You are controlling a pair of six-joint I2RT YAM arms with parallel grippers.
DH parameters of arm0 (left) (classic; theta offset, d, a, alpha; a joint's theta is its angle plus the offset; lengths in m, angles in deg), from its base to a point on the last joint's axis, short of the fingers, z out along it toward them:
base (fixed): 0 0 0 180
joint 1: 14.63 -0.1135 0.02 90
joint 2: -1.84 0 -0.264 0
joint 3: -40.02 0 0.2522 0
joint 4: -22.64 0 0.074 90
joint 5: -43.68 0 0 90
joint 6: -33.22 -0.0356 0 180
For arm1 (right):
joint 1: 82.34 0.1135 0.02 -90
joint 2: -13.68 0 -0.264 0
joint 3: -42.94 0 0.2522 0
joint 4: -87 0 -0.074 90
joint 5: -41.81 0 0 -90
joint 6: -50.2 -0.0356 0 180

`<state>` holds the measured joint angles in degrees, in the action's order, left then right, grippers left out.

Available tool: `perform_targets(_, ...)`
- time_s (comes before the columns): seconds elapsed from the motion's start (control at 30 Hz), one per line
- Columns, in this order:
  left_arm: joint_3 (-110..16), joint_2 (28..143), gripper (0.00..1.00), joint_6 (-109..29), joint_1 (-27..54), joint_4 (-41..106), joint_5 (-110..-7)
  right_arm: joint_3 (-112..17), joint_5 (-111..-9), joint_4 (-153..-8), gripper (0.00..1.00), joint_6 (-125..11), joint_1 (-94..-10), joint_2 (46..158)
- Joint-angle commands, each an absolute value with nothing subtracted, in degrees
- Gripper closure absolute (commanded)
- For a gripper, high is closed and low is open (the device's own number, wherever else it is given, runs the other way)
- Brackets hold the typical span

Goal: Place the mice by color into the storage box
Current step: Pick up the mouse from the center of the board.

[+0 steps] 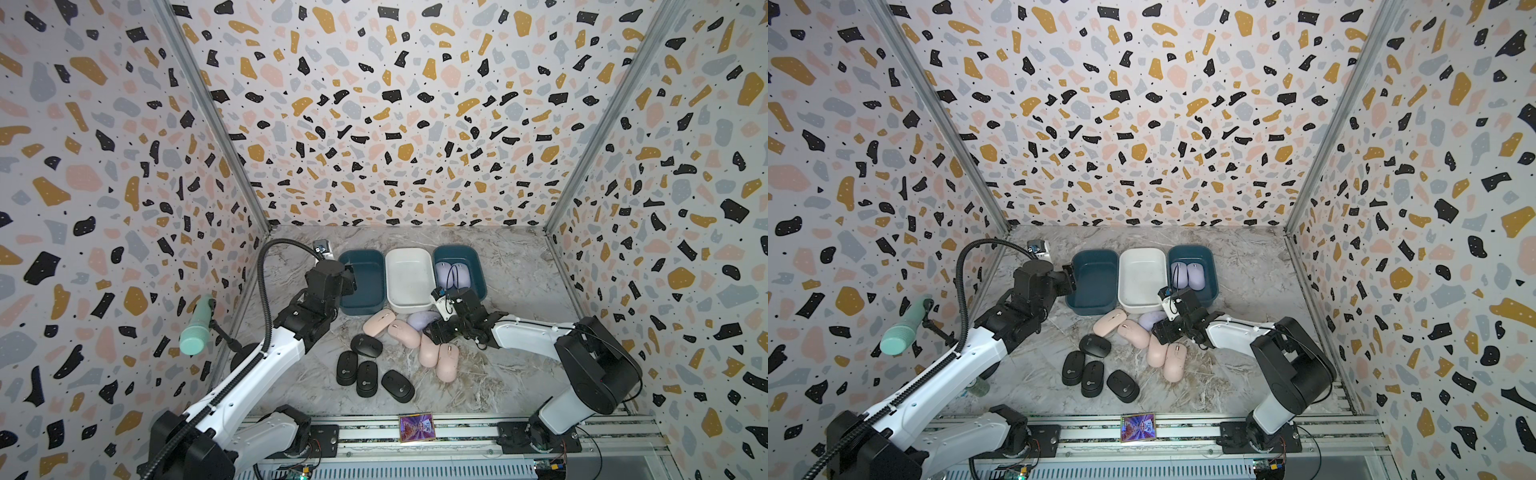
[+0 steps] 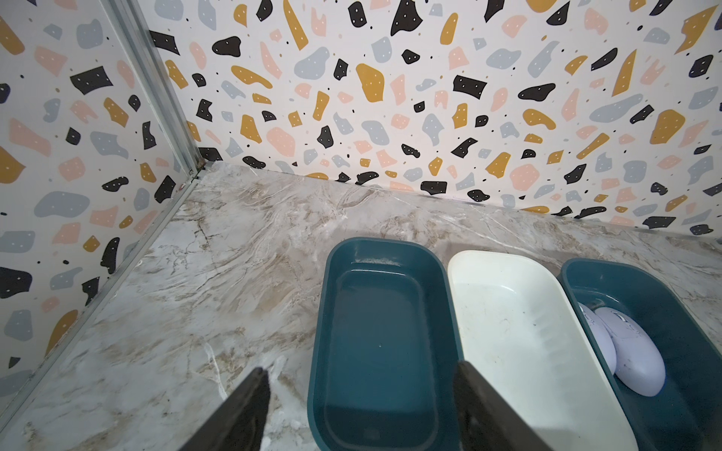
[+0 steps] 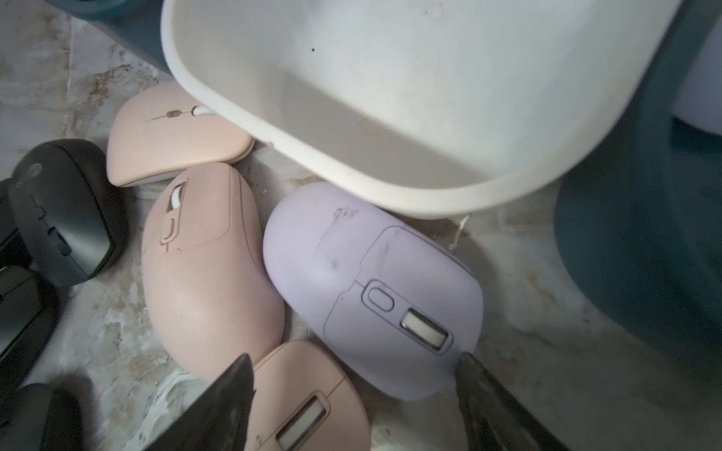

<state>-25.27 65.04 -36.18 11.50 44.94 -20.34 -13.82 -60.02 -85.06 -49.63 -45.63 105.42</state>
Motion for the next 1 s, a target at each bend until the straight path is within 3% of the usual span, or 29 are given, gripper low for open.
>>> perform_targets(0.0, -24.7, 64.0, 0.27, -36.4, 11.8, 43.8, -20.3, -15.9, -58.9, -86.4, 0.17, -48.4, -45.4, 106.4)
perform_targets(0.4, -24.6, 63.7, 0.27, -36.5, 11.8, 44.1, -20.0, -17.6, -60.6, -88.1, 0.13, -45.4, -45.1, 110.2)
perform_targets(0.97, -24.6, 63.6, 0.27, -36.2, 11.8, 44.0, -20.4, -15.1, -57.8, -84.3, 0.19, -46.0, -39.4, 104.7)
